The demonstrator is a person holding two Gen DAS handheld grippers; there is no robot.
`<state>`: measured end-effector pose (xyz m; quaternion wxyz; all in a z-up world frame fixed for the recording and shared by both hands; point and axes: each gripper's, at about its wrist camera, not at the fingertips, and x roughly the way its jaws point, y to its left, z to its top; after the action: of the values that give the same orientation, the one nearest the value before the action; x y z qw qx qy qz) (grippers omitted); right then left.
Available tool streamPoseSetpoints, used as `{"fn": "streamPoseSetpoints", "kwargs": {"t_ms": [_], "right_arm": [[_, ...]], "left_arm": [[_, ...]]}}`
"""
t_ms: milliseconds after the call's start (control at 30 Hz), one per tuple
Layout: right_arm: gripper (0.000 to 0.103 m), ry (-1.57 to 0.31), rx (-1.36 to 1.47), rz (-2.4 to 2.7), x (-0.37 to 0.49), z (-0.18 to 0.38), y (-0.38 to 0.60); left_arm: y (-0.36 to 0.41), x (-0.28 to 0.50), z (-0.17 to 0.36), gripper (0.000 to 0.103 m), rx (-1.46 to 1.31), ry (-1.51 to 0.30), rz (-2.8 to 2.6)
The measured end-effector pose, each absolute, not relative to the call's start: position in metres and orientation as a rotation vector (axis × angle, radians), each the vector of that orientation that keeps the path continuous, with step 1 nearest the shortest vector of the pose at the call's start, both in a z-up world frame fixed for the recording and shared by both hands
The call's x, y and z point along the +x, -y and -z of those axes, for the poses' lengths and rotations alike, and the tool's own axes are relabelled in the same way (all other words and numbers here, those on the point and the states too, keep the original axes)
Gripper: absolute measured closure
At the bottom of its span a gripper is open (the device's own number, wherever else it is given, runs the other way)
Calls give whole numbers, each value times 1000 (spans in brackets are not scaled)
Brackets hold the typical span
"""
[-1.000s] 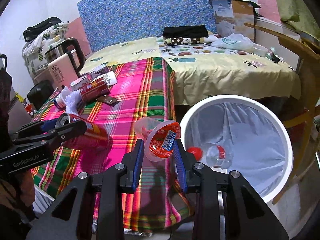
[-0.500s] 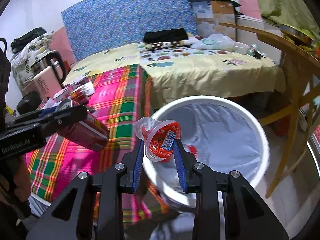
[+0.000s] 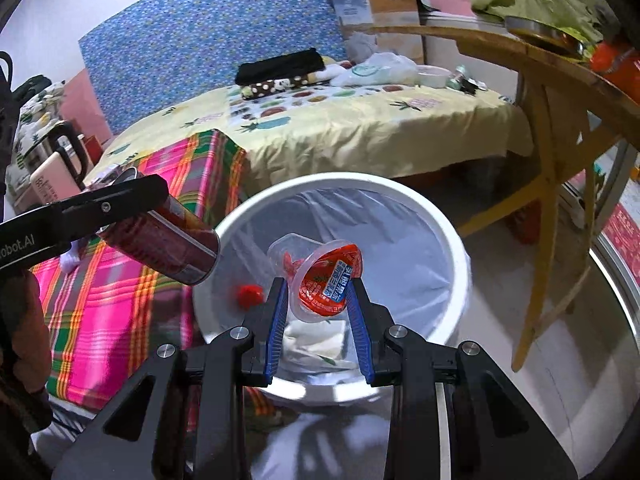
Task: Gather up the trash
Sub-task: 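Carry the cup and red can over the bin and release both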
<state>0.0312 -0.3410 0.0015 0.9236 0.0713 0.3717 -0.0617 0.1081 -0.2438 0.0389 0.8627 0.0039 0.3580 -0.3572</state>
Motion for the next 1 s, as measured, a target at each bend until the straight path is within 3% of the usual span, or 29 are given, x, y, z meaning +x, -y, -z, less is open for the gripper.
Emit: {"fn": "streamPoseSetpoints", "kwargs": {"t_ms": [567, 1000], "right_arm": [[71, -862, 176, 155, 28, 22, 363], [66, -836, 187, 141, 25, 16, 361]], "left_arm": [[269, 115, 9, 48, 36, -902, 805], [253, 117, 4, 45, 5, -885, 779]]}}
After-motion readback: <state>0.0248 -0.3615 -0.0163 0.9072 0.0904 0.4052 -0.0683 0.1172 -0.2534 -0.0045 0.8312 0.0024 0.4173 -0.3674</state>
